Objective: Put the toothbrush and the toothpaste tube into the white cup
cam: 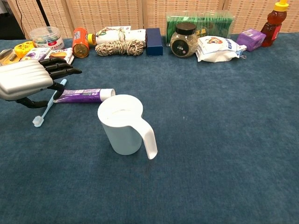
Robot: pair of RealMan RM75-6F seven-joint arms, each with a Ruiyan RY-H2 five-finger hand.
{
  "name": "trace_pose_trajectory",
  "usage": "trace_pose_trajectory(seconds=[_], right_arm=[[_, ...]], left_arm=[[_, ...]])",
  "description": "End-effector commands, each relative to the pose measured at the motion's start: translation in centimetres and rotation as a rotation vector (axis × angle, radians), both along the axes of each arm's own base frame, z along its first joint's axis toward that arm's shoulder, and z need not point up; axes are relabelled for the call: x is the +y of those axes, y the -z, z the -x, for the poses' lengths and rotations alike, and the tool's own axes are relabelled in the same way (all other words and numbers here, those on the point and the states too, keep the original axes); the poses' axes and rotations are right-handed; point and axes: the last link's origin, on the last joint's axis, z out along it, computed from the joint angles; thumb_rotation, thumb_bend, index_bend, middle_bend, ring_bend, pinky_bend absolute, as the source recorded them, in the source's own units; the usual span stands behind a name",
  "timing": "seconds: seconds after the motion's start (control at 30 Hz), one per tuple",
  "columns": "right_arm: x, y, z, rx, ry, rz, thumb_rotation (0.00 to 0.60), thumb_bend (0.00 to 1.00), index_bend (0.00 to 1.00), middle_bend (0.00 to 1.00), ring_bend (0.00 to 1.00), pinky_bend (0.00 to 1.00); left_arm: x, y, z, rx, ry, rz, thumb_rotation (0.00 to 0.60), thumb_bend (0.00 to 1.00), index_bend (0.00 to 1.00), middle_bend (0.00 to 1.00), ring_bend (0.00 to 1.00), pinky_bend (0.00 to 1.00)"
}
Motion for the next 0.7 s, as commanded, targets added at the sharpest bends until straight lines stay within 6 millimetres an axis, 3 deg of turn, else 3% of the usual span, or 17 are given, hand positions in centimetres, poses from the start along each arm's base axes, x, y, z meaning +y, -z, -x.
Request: trace_pose_trajectory(seconds=[0.03,0.37,0.7], right_arm=[[0.05,0.0,-0.05,-0.001,-0.001,-0.001,0.6,0.0,0.0,0.0,0.0,0.0],[0.1,-0.02,-0.17,-0.003,-0.003,-0.001,0.6,0.0,0.0,0.0,0.0,0.0],[0.13,-0.11,-0.22,-0.007,-0.005,0.002,0.6,0.0,0.0,0.0,0.0,0.0]], left_arm=[[0.06,0.05,-0.08,0.006,0.005,-0.003,0.6,0.35,0.52,0.0,0.0,0.0],[0.01,0.43,-0.16,0.016,0.007,0.012,0.6,0.34,0.48,0.0,0.0,0.0],[0.02,0.35,0.26,0.045,0.003,0.006,0.6,0.34,0.5,0.0,0.0,0.0]])
